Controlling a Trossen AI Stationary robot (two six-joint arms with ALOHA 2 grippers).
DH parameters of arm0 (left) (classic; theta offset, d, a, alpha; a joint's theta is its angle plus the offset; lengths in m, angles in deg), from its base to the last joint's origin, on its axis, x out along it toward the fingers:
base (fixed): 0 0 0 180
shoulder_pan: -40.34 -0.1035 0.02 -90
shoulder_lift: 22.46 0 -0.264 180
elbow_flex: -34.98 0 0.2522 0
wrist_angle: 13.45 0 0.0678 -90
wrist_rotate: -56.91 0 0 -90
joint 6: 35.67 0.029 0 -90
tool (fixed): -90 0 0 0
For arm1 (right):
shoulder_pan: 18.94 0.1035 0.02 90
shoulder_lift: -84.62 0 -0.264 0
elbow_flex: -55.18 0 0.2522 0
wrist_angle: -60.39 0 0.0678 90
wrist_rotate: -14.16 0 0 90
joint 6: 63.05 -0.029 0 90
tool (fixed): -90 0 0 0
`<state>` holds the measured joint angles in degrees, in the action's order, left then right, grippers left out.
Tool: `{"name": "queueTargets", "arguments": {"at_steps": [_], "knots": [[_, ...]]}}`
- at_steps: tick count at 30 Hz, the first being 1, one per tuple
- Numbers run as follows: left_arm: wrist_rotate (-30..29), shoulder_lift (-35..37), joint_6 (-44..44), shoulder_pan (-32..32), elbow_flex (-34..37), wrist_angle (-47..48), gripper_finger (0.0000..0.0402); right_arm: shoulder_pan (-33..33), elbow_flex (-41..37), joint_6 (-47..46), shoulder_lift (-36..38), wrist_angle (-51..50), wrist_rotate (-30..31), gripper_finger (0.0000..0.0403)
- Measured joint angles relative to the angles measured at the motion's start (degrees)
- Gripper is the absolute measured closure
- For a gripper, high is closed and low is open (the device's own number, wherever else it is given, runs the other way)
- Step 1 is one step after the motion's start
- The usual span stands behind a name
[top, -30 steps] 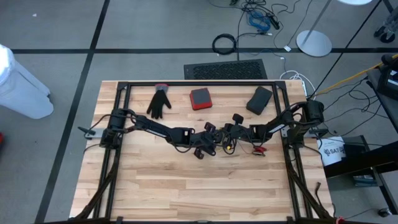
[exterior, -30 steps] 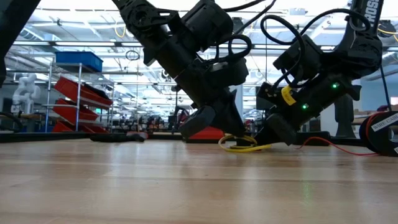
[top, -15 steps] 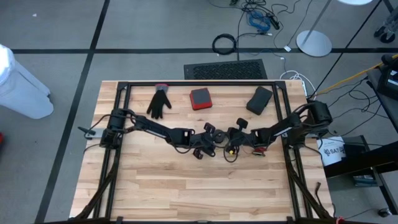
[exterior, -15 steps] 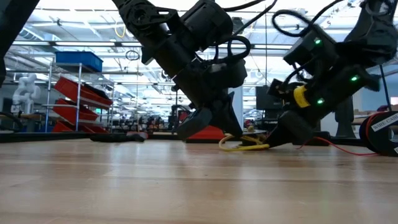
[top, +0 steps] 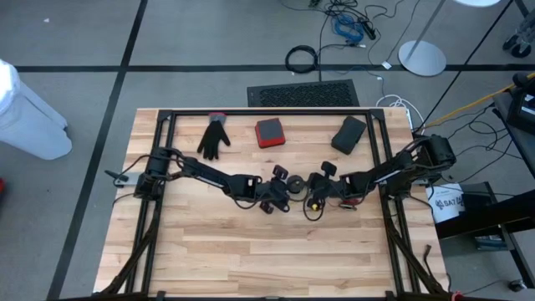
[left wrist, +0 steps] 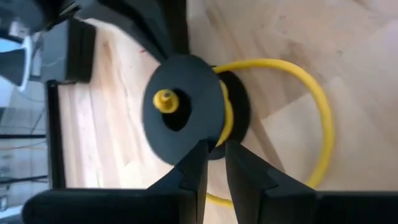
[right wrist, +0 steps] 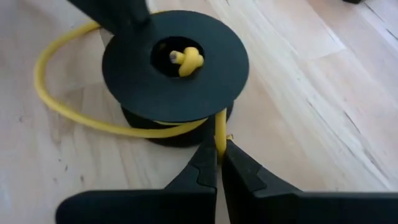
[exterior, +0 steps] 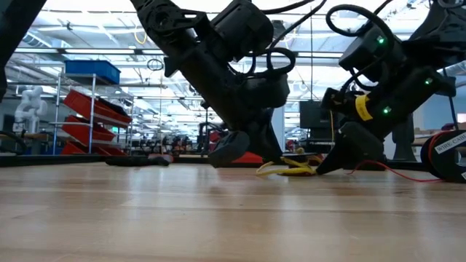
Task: Coil cords
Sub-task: Coil the yellow wire onto the spool
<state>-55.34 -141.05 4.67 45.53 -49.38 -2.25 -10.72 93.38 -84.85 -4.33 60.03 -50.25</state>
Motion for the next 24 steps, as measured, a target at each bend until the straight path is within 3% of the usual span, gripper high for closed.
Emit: {"name": "queueTargets", "arguments": {"at_steps": [13,24], "knots": [[-1.8,0.1,4.0,0.0,9.0,-20.2,0.0338,1.4,0.0,-1.2,0.0,-0.1,0.7,0.0402],[6.5,0.1,8.5,-1.5,9.0,-20.7,0.0338,1.4,-0.1,-1.2,-0.1,2.0,0.4,0.0403]]}}
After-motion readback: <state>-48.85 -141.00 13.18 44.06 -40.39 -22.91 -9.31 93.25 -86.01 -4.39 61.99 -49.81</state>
